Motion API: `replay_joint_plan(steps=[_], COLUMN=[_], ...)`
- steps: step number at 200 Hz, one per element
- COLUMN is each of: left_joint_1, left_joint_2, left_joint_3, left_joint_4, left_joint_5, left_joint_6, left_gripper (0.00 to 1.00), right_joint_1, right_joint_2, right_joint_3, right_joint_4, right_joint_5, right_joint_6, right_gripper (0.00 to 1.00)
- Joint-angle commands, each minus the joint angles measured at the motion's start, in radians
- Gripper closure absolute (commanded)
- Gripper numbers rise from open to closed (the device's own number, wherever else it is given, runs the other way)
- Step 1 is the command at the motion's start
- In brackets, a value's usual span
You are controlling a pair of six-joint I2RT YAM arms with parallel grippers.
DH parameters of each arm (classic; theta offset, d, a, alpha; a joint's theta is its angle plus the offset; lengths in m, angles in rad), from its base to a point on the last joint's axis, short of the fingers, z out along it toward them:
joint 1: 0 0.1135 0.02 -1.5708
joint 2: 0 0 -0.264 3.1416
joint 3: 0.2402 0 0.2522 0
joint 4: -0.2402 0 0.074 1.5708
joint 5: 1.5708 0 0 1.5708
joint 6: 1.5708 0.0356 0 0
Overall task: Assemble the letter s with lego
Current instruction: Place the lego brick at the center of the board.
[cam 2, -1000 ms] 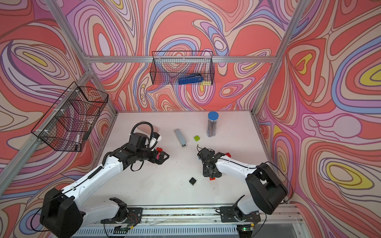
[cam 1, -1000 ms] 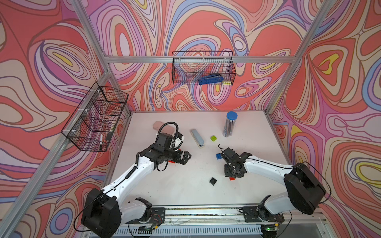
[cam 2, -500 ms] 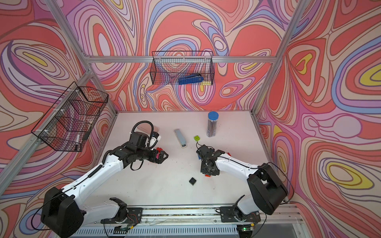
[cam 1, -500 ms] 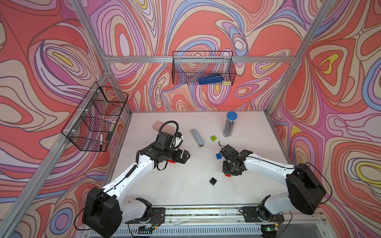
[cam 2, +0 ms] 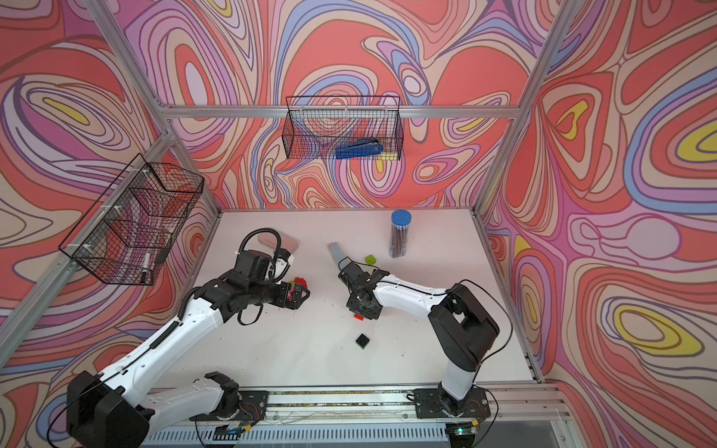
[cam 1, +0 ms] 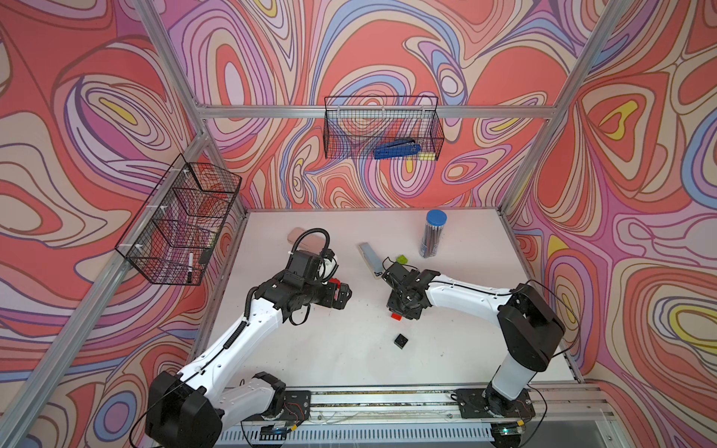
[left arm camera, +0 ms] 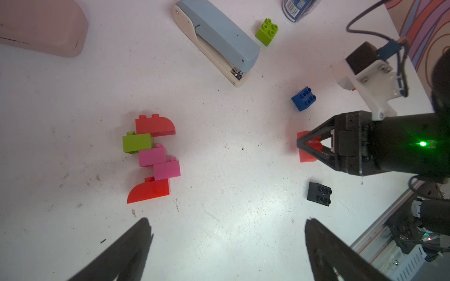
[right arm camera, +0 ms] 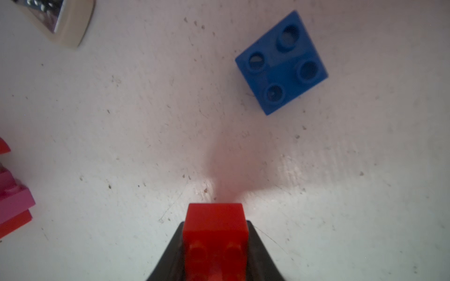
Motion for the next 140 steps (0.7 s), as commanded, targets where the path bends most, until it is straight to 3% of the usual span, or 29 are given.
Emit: replay_joint_plan(steps=[1, 69, 140], left_joint_1=[0.002, 0.004, 0.005], left_joint_2=[-0.023, -0.033, -0.035], left_joint_3=[-0.007, -0.023, -0.035], left_joint_4=[-0.038, -0.050, -0.055], left_joint_5=[-0.015, -0.011, -0.007], left_joint_6=[-0.027, -0.025, -0.026], left_gripper=[0.00, 0.00, 0.00], right_joint_1=[0.014, 0.028, 0.048], right_joint_2=[0.056, 0.146, 0.156], right_joint_3=[0.036, 0.073, 0.079], right_joint_4=[0.029, 0.054, 0.111], right_joint_5=[-0.002, 0.004, -0.042], right_joint_6=[0.142, 0.245, 0.283], right_gripper=[0.80, 0.75, 0.51])
